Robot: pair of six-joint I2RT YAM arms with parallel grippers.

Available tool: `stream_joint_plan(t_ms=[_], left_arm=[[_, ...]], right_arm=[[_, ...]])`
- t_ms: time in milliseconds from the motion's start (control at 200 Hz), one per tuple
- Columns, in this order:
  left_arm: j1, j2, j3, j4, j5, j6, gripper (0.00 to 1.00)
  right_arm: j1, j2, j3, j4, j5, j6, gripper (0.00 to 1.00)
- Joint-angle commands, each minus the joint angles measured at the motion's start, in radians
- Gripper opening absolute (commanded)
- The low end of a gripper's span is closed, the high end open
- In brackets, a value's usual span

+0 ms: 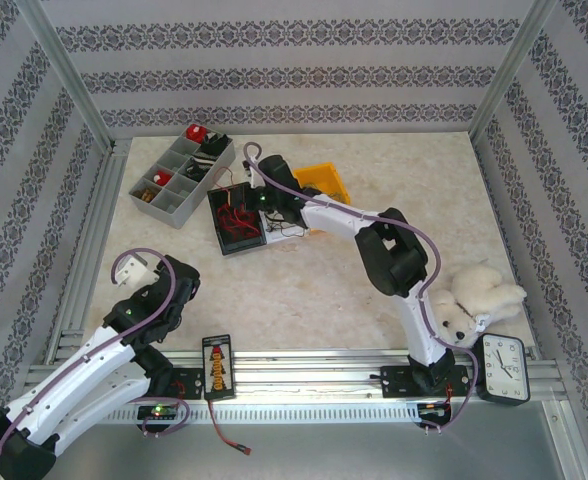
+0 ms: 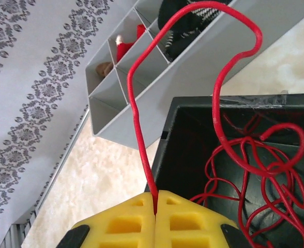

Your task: Untangle the cables

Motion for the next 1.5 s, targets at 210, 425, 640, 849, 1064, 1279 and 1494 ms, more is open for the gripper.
stream_joint_plan(t_ms=[210,425,640,849,1064,1279,1494], left_arm=[[0.018,0.007,0.018,0.027,-0.017,0.034,0.52],[0.022,0.003,0.015,0.029,-0.021,0.040,0.52],[0.022,-0.004,0.015,0.023,-0.027,0.040,0.52],[0.023,-0.007,0.014,0.020,-0.034,0.044,0.52],[0.025,-0.001,0.015,0.029,-0.027,0.052,0.52],[0.025,0.006,0.016,0.035,-0.019,0.060,0.52],[0.025,0.009,0.016,0.036,-0.010,0.059,0.52]], right_arm=[[0.016,-0.101,-0.164,0.020,-0.024,0.018,0.00],[0.028,-0.116,-0.222,-0.014,0.012,0.030,0.00],[0.033,-0.083,-0.170,-0.112,0.044,0.016,0.00],[0.037,-0.077,-0.187,-0.156,0.068,0.021,0.00],[0.039,-0.073,-0.196,-0.183,0.099,0.024,0.00],[0.040,-0.046,-0.144,-0.227,0.125,0.018,0.00],[0.040,0.014,-0.040,-0.281,0.143,0.007,0.00]])
